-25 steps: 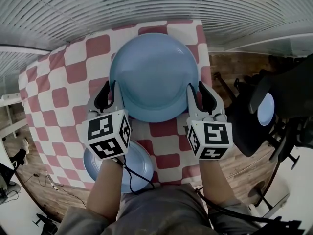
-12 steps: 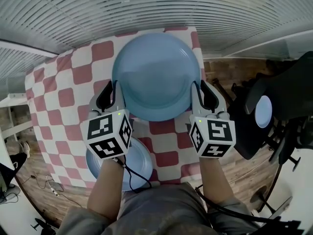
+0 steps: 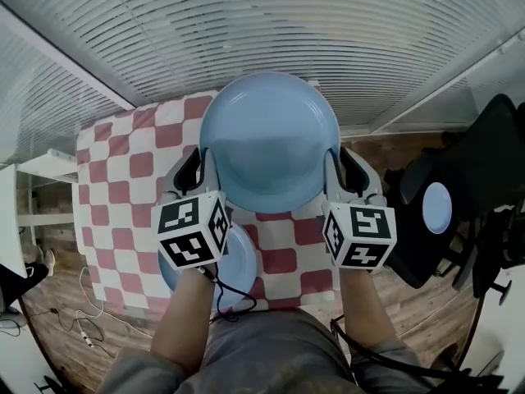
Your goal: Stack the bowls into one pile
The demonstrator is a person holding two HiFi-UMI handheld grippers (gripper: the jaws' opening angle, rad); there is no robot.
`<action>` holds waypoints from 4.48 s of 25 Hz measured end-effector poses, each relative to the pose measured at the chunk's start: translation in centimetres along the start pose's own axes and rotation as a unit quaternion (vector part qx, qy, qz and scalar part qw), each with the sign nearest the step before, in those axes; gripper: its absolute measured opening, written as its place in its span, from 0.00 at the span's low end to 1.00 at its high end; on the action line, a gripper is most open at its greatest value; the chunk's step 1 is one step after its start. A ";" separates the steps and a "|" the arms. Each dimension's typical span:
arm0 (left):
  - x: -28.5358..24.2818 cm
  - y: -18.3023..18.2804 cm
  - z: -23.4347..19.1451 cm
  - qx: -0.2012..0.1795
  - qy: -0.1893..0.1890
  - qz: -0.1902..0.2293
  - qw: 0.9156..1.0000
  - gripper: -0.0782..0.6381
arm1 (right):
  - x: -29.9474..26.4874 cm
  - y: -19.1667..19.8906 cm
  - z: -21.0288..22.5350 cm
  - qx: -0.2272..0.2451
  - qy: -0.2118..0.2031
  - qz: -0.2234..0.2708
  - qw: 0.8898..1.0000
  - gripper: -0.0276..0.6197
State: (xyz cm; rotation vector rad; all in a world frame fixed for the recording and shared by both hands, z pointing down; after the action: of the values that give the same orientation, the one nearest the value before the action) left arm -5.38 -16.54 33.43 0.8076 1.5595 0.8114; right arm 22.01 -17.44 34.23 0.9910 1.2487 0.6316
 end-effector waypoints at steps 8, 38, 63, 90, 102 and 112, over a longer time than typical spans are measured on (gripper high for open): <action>7.3 0.3 0.7 0.003 -0.006 0.028 1.000 0.18 | 6.0 -1.0 -1.5 0.019 -0.012 0.034 0.999 0.18; 26.4 11.7 -9.6 0.067 -0.110 -0.012 0.992 0.20 | 13.5 4.3 -18.1 0.089 -0.142 0.006 0.986 0.17; 19.8 21.0 -10.3 0.090 -0.080 -0.123 0.985 0.20 | 9.5 14.7 -17.1 0.094 -0.112 -0.125 0.981 0.19; 18.7 20.8 -10.6 0.068 -0.095 -0.101 0.988 0.20 | 8.7 15.5 -16.9 0.108 -0.119 -0.099 0.982 0.23; 23.3 19.8 -7.9 0.053 -0.089 -0.064 0.993 0.19 | 14.5 14.2 -19.3 0.113 -0.174 -0.028 0.978 0.08; 24.1 22.3 -5.2 0.049 -0.061 -0.080 0.994 0.17 | 17.9 17.7 -22.8 0.115 -0.296 -0.048 0.947 0.08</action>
State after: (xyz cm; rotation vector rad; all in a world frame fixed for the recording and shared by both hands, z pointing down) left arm -11.94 15.31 40.51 0.7770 1.5415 0.5634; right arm 6.37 11.92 40.97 1.1928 0.8326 0.0859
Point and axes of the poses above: the fingertips, and each gripper's own axes: x backward along the fingers, z to its right, y out of its underside, the point moved 10 cm from there along x, backward along the fingers, and after that the axes turned 2 degrees about y, right-handed, at the moved point
